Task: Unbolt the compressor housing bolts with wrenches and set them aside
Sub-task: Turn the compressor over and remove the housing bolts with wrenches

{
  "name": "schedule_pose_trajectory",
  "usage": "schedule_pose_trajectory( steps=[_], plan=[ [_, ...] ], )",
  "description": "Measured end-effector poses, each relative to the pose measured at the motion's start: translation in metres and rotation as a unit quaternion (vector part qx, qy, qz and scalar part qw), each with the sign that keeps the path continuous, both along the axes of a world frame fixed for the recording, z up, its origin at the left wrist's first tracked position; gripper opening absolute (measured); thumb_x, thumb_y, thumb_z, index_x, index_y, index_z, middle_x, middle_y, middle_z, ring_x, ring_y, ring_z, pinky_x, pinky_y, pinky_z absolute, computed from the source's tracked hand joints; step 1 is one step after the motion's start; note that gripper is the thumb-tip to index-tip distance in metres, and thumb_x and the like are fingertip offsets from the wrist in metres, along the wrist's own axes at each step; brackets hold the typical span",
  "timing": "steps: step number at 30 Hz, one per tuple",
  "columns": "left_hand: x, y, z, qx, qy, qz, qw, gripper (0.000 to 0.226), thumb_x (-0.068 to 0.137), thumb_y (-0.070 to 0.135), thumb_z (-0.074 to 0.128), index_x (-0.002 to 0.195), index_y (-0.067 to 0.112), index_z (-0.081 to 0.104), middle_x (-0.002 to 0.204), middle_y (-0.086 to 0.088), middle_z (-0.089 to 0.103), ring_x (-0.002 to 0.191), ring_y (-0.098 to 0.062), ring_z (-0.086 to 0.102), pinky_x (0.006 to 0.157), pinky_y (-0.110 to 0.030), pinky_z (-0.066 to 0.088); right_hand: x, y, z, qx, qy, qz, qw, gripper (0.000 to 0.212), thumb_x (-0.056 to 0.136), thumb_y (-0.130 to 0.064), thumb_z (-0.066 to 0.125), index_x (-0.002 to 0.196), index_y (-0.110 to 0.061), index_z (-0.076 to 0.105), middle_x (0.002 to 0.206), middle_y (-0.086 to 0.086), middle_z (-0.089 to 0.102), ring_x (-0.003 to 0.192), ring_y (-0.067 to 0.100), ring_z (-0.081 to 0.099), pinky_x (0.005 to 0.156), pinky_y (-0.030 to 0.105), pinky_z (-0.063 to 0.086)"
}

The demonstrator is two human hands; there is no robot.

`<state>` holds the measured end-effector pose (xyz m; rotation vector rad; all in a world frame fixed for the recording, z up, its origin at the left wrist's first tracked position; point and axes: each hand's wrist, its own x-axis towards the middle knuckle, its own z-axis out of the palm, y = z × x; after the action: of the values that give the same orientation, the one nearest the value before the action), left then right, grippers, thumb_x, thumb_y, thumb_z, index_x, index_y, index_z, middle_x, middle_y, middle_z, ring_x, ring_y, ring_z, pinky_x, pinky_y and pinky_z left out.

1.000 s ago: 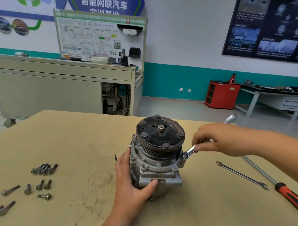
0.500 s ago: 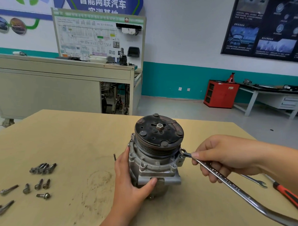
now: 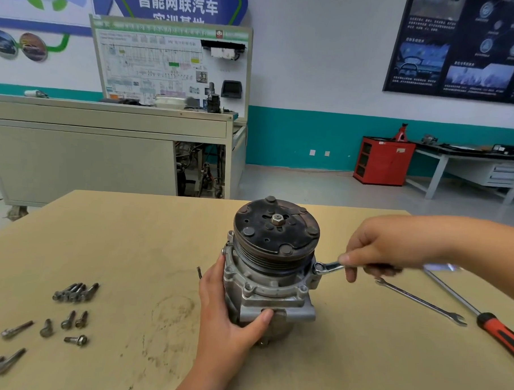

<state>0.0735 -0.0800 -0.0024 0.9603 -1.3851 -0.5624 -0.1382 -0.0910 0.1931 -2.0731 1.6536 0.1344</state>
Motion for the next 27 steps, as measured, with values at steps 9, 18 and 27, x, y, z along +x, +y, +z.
schedule_pose_trajectory(
  steps=[9,18,27],
  plan=[
    [0.0,-0.001,-0.002,0.014,0.017,-0.008,1.0,0.091,0.06,0.051,0.071,0.139,0.046,0.027,0.137,0.007,0.035,0.129,-0.019,0.046,0.107,-0.05,0.041,-0.008,0.001,0.006,0.076,-0.098,-0.052,0.991,0.02,0.097,-0.028,0.049,0.09,-0.02,0.066,0.058,-0.009,0.058,0.051,0.005,0.054,0.052,0.019,0.047],
    [-0.001,0.0,0.0,0.017,0.016,-0.005,1.0,0.091,0.059,0.053,0.07,0.139,0.045,0.027,0.136,0.009,0.035,0.129,-0.008,0.044,0.11,-0.041,0.039,0.005,0.022,-0.023,0.118,-0.252,-0.105,0.955,0.022,0.097,-0.022,0.049,0.096,-0.002,0.058,0.054,-0.001,0.061,0.048,0.014,0.062,0.045,0.021,0.05],
    [0.0,0.0,0.001,0.021,0.014,0.001,1.0,0.092,0.056,0.055,0.069,0.137,0.046,0.026,0.137,0.011,0.034,0.129,-0.002,0.04,0.111,-0.034,0.037,-0.003,-0.004,-0.008,-0.153,0.096,0.109,0.978,0.022,0.092,-0.043,0.05,0.082,-0.028,0.062,0.074,-0.013,0.055,0.073,0.005,0.053,0.07,0.022,0.044]
  ],
)
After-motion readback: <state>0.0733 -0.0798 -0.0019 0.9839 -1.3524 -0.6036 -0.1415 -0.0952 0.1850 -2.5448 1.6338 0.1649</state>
